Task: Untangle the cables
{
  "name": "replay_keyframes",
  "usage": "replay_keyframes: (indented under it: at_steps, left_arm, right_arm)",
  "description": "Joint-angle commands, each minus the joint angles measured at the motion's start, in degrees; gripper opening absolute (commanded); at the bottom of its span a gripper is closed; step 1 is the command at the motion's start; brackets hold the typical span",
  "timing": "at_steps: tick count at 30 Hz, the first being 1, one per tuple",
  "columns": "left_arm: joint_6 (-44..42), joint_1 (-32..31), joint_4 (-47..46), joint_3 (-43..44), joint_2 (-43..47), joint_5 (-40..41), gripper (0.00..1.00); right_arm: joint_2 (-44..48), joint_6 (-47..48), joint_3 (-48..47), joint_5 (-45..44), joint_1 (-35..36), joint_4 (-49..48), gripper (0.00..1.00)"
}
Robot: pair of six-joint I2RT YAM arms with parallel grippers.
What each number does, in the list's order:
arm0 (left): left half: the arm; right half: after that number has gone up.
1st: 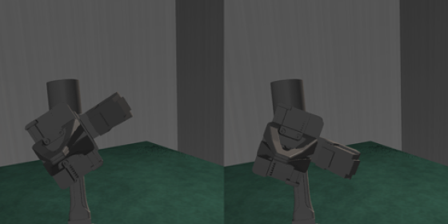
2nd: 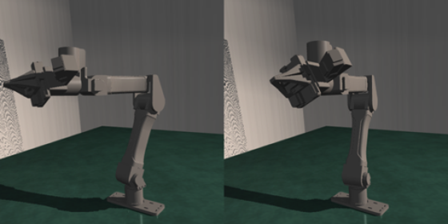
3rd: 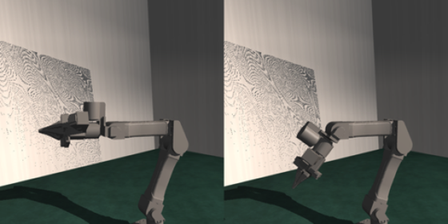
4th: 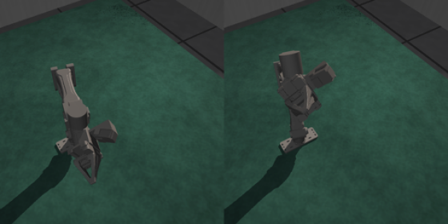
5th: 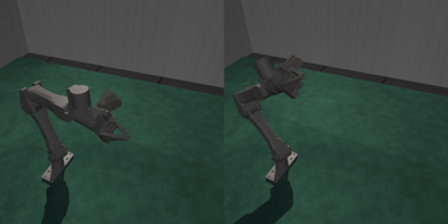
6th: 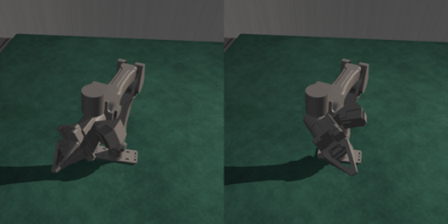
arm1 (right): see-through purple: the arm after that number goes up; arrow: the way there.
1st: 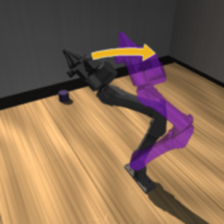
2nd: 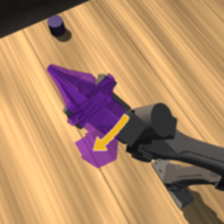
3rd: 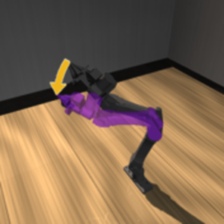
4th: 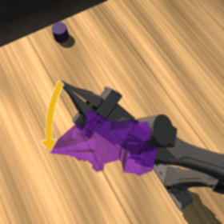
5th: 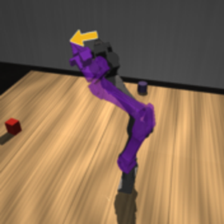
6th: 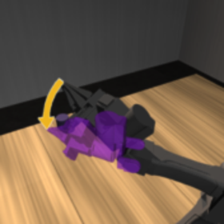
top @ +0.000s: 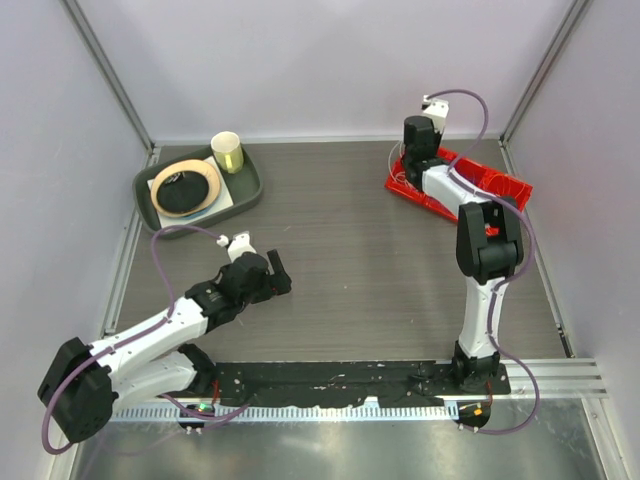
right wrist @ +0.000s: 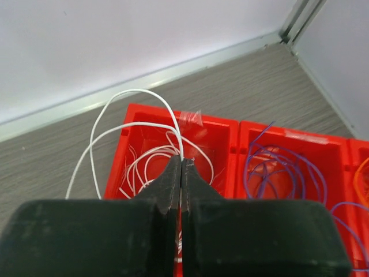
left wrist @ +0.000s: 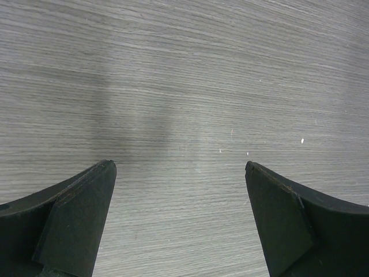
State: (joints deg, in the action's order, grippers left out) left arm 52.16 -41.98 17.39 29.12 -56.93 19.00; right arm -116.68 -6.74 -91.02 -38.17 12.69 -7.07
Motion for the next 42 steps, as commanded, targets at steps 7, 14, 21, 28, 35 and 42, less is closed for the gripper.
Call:
replay_keyframes:
  at_steps: [7,14,21,28,35,42]
  left_arm:
    - [-1.4,0.2,-2.4,2.4,0.3,0.3,1.00]
    - [-1.3,0.1,-3.2,2.6,-1.2,-1.1,1.00]
    - [-0.8,0.1,-4.7,2.1,-2.0,-2.7,1.00]
    - [-1.0,0.1,-5.4,2.1,-2.9,-3.4,1.00]
    - [-1.3,0.1,-5.8,2.3,-3.7,-3.8,1.00]
    - [-1.4,0.1,-5.5,2.8,-3.9,-3.5,1.00]
  right_arm:
    - [-1.2,-10.2,3.9,-2.5,-1.6,-3.9,0.01]
    - [1.4,-12.6,7.1,-5.4,-2.5,-2.7,0.01]
    - [4.1,-10.6,9.3,-5.4,-2.8,-4.0,0.01]
    - [3.5,-7.5,7.3,-5.4,-3.0,-3.2,0.01]
    - [-6.0,-5.2,-3.0,-1.5,-2.9,3.7,0.01]
    - [-10.2,-6.9,-8.0,1.0,-3.0,8.7,0.07]
